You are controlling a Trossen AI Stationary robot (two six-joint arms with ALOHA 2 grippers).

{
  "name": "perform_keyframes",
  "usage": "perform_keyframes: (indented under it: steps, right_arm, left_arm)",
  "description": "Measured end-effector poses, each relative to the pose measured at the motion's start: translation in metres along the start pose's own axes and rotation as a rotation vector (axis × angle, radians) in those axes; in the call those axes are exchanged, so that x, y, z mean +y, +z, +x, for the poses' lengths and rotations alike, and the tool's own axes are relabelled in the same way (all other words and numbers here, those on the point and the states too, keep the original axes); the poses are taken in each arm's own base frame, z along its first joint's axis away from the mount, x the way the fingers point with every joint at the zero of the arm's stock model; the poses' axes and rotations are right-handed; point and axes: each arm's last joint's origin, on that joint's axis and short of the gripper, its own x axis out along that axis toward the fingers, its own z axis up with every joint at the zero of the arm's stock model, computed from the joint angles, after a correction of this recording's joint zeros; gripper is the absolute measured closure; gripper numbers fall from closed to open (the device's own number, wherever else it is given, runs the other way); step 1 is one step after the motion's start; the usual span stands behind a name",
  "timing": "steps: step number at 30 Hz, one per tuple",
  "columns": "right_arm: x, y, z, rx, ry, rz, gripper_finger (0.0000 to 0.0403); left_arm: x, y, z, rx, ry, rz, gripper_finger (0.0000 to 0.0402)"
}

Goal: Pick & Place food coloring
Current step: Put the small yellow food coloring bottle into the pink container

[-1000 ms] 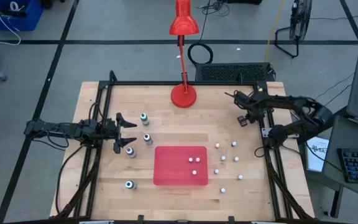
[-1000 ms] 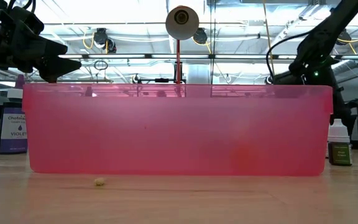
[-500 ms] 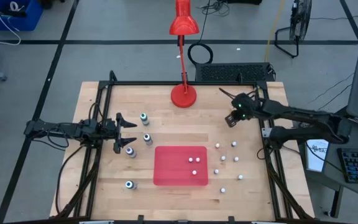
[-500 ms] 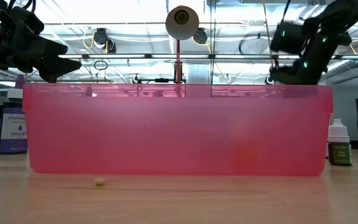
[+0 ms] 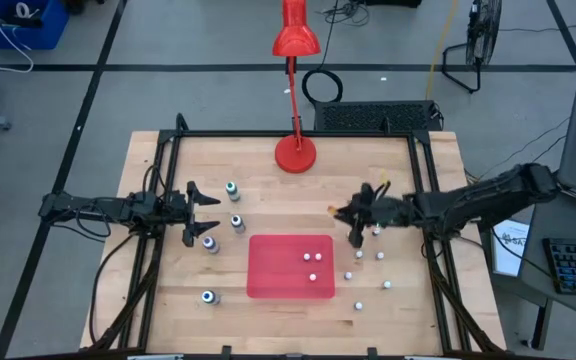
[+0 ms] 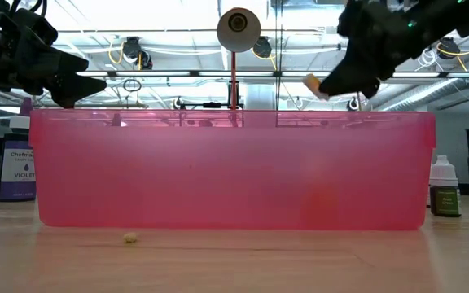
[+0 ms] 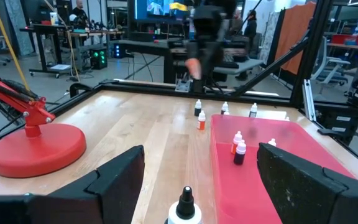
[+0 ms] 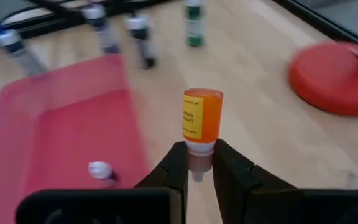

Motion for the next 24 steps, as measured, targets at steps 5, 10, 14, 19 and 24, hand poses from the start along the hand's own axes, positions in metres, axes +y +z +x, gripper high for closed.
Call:
perform_keyframes:
  steps: [5, 10, 14, 19, 24]
  right_arm:
    - [0.031, -0.007, 0.007, -0.046, 0.118, -0.111, 0.0366]
    - [0.051, -0.018, 0.01, -0.052, 0.189, -0.222, 0.0366]
    - [0.062, -0.024, 0.01, -0.058, 0.225, -0.276, 0.0366]
    - [0.07, -0.028, 0.01, -0.072, 0.257, -0.321, 0.0367]
    - [0.07, -0.028, 0.01, -0.075, 0.26, -0.336, 0.0367]
  left_arm:
    - [0.0, 0.0, 0.0, 0.001, 0.0, 0.0, 0.0096]
    - [0.0, 0.001, 0.0, -0.012, 0.001, -0.002, 0.0096]
    - [0.0, 0.01, -0.001, -0.11, 0.005, -0.096, 0.0096]
    - [0.0, 0.023, -0.002, -0.241, 0.012, -0.239, 0.0096]
    - [0.003, 0.025, -0.003, -0.281, 0.096, -0.323, 0.0096]
